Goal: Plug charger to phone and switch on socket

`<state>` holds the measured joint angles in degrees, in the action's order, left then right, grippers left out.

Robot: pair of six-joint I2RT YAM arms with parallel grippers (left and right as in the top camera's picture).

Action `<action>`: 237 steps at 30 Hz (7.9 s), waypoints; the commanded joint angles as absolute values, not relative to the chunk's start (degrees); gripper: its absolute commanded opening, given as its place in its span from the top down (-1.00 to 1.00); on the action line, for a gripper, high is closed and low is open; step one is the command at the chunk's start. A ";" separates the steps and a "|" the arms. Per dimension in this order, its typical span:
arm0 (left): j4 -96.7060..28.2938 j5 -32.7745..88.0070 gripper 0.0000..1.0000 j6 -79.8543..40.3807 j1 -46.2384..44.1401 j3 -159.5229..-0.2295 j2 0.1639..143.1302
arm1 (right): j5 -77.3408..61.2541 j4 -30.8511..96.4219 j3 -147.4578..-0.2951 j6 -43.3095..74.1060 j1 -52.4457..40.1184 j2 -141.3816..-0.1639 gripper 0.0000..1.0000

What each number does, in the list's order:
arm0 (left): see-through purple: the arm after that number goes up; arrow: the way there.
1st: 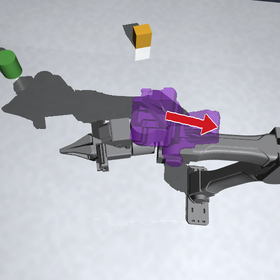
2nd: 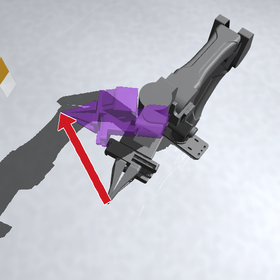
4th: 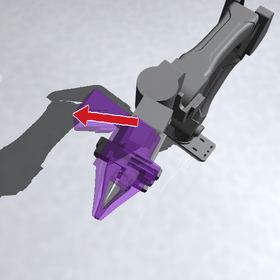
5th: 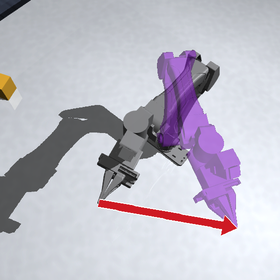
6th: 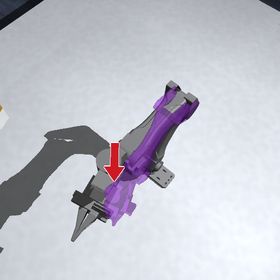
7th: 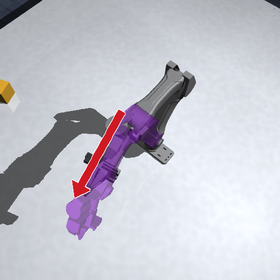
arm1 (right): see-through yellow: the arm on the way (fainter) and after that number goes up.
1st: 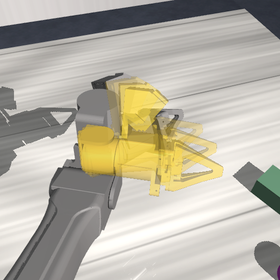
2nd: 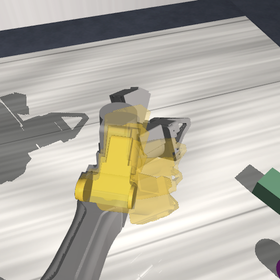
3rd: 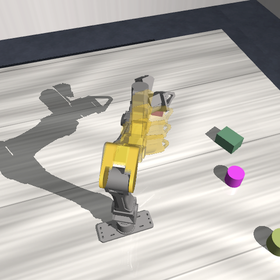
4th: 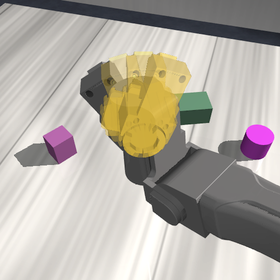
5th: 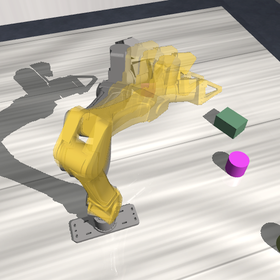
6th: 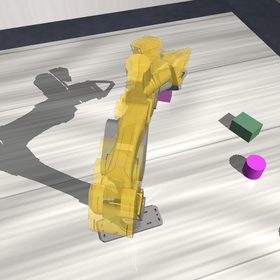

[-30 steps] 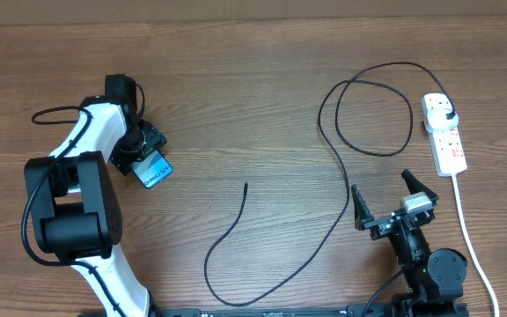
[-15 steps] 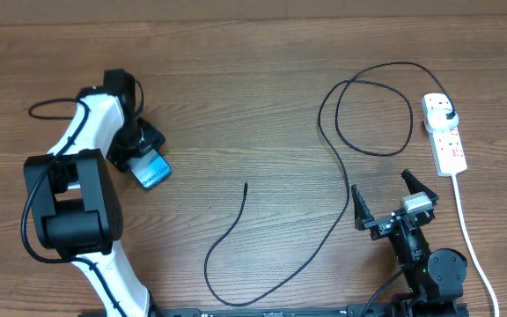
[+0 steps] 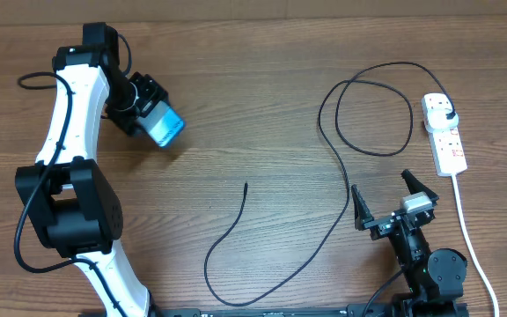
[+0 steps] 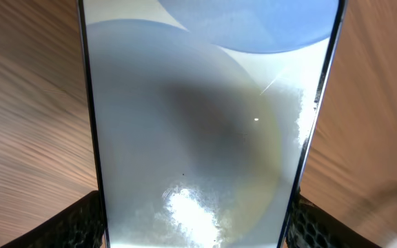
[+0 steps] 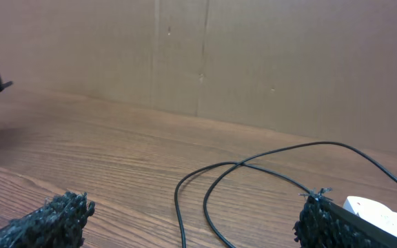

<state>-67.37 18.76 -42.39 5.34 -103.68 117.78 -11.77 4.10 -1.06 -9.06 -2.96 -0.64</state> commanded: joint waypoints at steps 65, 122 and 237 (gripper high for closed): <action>-85.19 74.83 0.91 -43.70 4.69 -105.54 117.27 | -11.44 3.77 -0.45 -9.30 -2.61 -0.16 -1.00; -85.08 71.55 0.91 -43.72 3.70 -105.54 117.27 | -11.44 3.77 -0.45 -9.30 -2.61 -0.16 -1.00; -77.28 58.00 0.92 -43.70 -3.14 -105.54 117.27 | -10.63 2.17 -0.45 -9.45 -2.61 -0.16 -0.99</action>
<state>-77.49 56.71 -44.80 -2.92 -103.92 117.78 -10.24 3.31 -1.06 -9.10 -2.98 -0.62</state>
